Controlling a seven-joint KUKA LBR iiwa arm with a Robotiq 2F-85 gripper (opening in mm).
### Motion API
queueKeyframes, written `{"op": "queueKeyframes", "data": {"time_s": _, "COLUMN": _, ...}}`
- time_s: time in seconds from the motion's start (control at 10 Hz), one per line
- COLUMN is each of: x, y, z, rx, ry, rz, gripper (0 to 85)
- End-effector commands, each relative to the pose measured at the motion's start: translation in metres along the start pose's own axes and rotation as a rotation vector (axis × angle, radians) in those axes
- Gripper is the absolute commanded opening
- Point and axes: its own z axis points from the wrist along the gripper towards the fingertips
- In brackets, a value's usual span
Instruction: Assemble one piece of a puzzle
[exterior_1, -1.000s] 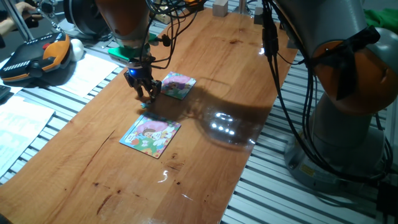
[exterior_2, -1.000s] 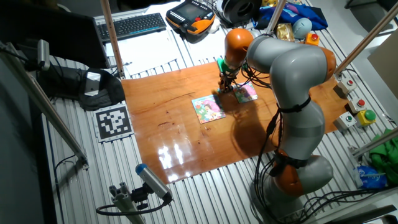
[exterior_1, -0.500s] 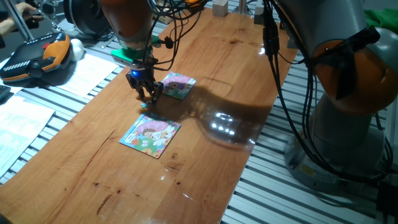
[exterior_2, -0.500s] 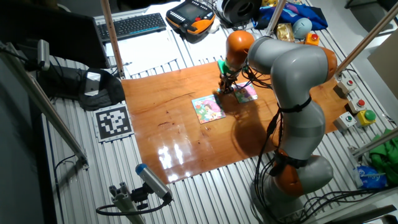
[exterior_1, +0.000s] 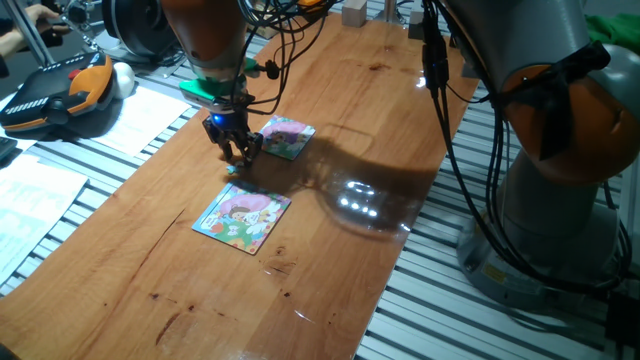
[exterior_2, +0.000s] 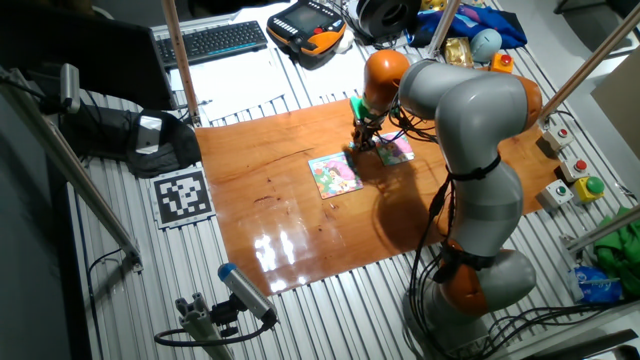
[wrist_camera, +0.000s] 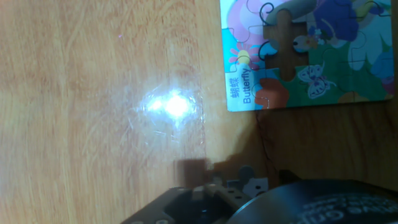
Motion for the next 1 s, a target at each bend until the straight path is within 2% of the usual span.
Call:
{"op": "queueKeyframes", "data": {"time_s": 0.0, "x": -0.0001, "y": 0.0001, "z": -0.0002, "rx": 0.0, "ry": 0.002, "rz": 0.0, "gripper": 34.0}}
{"op": "queueKeyframes", "data": {"time_s": 0.6, "x": 0.0003, "y": 0.0003, "z": -0.001, "rx": 0.002, "ry": 0.006, "rz": -0.003, "gripper": 34.0}}
{"op": "queueKeyframes", "data": {"time_s": 0.7, "x": 0.0003, "y": 0.0005, "z": -0.0015, "rx": -0.001, "ry": 0.008, "rz": -0.01, "gripper": 17.0}}
{"op": "queueKeyframes", "data": {"time_s": 0.8, "x": 0.0003, "y": 0.0005, "z": -0.002, "rx": -0.006, "ry": 0.008, "rz": -0.017, "gripper": 17.0}}
{"op": "queueKeyframes", "data": {"time_s": 0.9, "x": 0.0003, "y": 0.0005, "z": -0.0024, "rx": -0.01, "ry": 0.01, "rz": -0.023, "gripper": 0.0}}
